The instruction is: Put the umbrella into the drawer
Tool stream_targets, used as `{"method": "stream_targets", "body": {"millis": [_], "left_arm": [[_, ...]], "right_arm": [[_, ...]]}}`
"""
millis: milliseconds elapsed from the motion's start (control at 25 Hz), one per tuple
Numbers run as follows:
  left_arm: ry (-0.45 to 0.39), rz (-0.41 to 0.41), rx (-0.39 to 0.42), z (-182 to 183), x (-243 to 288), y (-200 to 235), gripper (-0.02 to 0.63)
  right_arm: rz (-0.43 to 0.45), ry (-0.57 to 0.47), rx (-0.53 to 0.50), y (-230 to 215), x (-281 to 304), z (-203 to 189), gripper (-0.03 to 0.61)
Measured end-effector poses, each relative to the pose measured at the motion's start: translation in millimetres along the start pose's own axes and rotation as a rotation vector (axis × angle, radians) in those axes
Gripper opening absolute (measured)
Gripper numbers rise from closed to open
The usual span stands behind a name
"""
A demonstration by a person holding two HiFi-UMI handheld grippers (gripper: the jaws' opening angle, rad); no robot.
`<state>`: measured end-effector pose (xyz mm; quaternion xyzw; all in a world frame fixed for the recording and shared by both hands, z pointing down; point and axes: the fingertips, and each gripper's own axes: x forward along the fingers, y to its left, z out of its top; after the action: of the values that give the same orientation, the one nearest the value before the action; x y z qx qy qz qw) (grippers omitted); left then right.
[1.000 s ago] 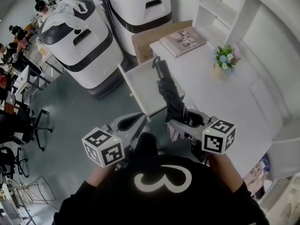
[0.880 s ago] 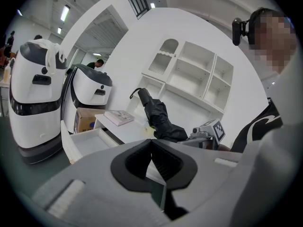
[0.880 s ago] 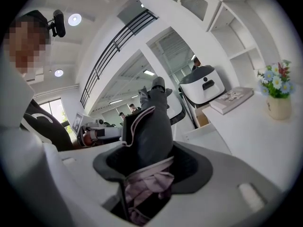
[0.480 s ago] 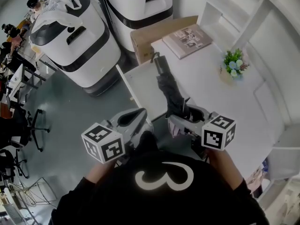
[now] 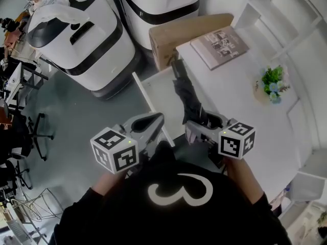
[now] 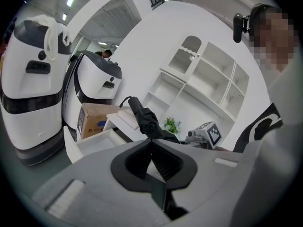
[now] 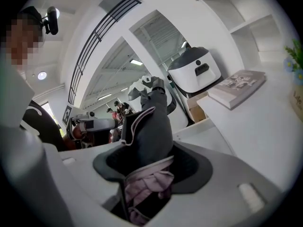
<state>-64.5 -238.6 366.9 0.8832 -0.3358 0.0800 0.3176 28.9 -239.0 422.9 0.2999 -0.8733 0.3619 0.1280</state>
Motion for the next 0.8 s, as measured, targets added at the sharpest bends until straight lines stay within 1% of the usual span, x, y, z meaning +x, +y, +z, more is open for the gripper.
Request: {"method": "stream_targets", "body": {"millis": [160,360,600,800], "left_arm": [[0.017,0.025,0.001,5.9,6.6,33.6,0.008],[0.033,0.036,-0.030,6.8,18.3,66.3,0.008],[0.055,0.049,-0.069,2.6,28.8,101.0,0.008],[0.082,0.062,-0.097,-3.1,35.2,123.9,0.008]], "right_arm": [[-0.036,0.056,-0.001,-22.0,30.7,-3.1,0.241],[-0.054,0.128,0.008,-50.7,62.9,-14.0,0.239],[-0.102,0.237,-0.005,-85.8,97.8,-41.5,0.238],[-0.141,0.301,0.003,-111.6,119.3,-60.0,0.238]]}}
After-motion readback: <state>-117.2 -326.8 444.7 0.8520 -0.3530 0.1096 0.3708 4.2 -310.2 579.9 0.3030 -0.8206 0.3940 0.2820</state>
